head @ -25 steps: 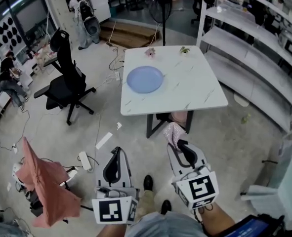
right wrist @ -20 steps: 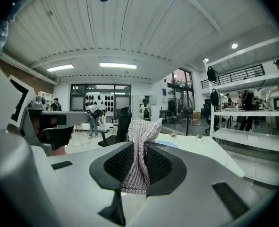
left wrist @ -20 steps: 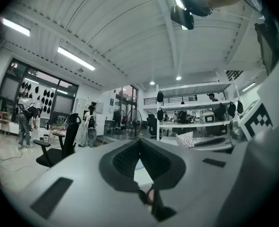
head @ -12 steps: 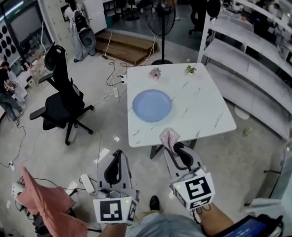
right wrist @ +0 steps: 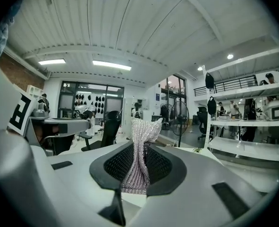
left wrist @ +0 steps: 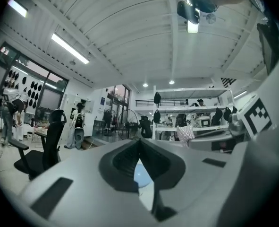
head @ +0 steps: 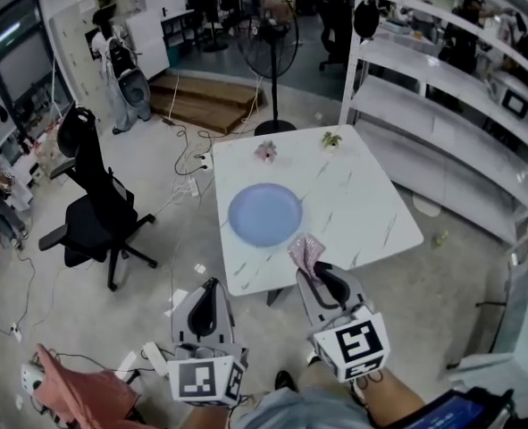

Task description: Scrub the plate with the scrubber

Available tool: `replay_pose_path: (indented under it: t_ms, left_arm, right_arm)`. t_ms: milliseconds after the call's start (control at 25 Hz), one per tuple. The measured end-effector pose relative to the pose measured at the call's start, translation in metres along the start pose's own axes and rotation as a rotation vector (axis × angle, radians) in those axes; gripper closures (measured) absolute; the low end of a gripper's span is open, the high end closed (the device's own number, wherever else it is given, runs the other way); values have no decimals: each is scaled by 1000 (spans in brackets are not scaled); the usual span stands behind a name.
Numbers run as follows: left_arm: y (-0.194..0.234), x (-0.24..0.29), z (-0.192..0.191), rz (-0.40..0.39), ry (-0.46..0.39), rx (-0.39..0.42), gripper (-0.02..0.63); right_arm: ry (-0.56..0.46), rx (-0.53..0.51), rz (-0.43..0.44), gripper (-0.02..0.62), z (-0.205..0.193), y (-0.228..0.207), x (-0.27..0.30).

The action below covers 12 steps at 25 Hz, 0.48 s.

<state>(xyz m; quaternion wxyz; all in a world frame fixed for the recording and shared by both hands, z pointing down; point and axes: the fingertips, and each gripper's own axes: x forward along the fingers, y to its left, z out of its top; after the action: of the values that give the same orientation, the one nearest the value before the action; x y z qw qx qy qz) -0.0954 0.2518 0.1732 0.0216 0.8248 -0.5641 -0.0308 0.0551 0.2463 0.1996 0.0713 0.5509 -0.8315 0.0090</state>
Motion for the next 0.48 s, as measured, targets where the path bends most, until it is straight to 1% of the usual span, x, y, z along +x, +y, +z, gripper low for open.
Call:
replay_pose_path:
  t_ms: [160, 320, 480]
  left_arm:
    - [-7, 21, -18, -33, 52, -9, 599]
    - [-18, 47, -34, -64, 90, 4, 598]
    - [-22, 83, -49, -63, 129, 13, 598]
  right_arm:
    - [11, 13, -19, 506, -4, -15, 10]
    - [18, 34, -37, 506, -13, -38, 23]
    - [54, 75, -43, 506, -33, -68, 48]
